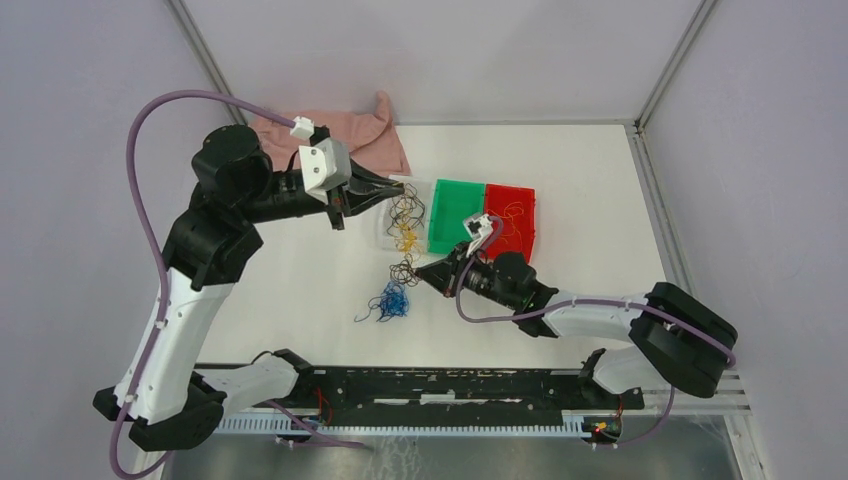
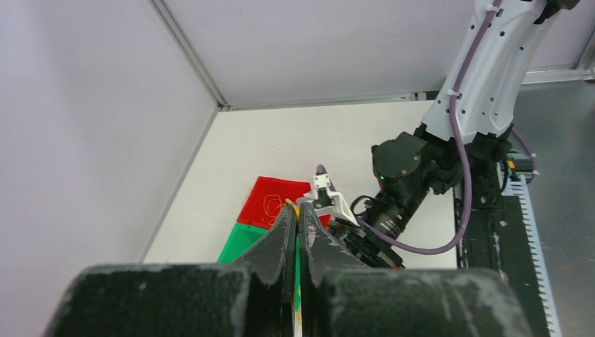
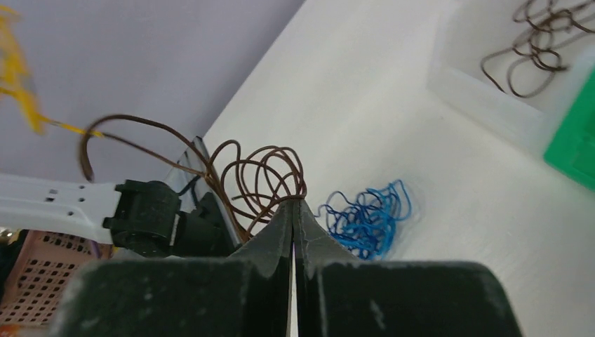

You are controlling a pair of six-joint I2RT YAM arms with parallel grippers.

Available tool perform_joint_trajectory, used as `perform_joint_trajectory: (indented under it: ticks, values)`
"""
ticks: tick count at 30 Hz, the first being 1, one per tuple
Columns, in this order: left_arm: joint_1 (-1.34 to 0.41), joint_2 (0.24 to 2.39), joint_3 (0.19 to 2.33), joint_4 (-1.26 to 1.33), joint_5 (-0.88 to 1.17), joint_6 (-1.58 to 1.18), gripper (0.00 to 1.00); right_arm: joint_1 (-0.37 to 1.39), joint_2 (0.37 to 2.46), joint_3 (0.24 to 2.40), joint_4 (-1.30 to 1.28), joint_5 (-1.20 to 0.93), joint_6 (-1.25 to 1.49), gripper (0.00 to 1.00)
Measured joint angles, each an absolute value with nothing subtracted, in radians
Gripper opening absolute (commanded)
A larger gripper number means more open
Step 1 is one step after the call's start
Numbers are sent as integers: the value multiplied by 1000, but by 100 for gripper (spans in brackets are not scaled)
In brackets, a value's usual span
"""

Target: Untangle the cables

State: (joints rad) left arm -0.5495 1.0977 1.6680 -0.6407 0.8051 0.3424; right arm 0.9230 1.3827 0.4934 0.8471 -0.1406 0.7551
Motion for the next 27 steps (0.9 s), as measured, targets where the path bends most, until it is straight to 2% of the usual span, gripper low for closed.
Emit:
perform_joint_trajectory:
  ticks: [10,12,14,15,17,21,27]
  values:
    - [-550,1111,1790,-623,731,408,3,923,1354,352,657,27,733,1]
    - [-550,1119,1813,-608,718,416,3,923,1342,344,607,50,723,14]
    - [-550,1124,1826,-592,710,416,3,923,1321,343,573,59,711,38]
    - [-550,1125,1827,-588,711,416,3,923,1302,344,554,60,704,47]
    - [-550,1125,1823,-588,716,413,3,923,1238,352,503,56,685,57]
    - [-550,1105,1757,-582,744,397,3,923,1055,447,408,44,642,66]
    - [-550,1093,1679,-593,772,363,3,926,921,612,466,-63,614,63]
